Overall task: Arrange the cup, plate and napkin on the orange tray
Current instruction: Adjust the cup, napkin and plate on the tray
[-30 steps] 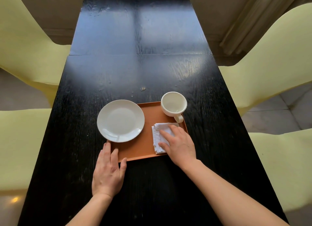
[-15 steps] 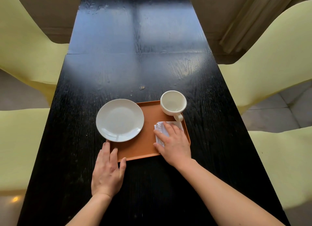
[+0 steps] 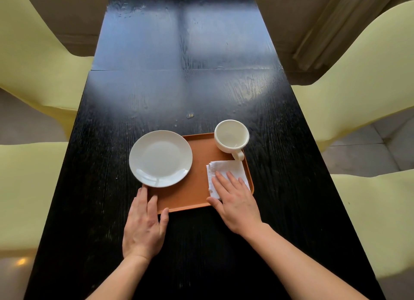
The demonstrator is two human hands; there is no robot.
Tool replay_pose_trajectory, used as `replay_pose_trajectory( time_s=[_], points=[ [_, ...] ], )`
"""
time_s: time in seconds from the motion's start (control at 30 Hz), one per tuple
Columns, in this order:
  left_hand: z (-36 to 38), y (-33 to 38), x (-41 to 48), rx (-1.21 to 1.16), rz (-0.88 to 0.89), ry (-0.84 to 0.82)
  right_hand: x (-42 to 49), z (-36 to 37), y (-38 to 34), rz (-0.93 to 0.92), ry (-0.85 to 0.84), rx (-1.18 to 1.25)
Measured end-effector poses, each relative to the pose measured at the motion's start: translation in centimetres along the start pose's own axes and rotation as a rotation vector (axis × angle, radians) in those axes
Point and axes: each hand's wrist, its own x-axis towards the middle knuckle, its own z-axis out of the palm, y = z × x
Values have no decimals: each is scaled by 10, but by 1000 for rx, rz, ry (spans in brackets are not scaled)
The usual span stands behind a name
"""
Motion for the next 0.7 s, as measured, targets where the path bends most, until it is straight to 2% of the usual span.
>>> replay_pose_trajectory(
  time_s=[0.33,0.57,0.7],
  points=[
    [-5,4,0,14,3,-17,0,-7,4,-23,-16,9],
    [-6,5,-1,2,-9,3,-41,1,19,-18,231,101],
    [-2,3,-1,1,-29,2,-45,7,20,-49,187,3]
  ],
)
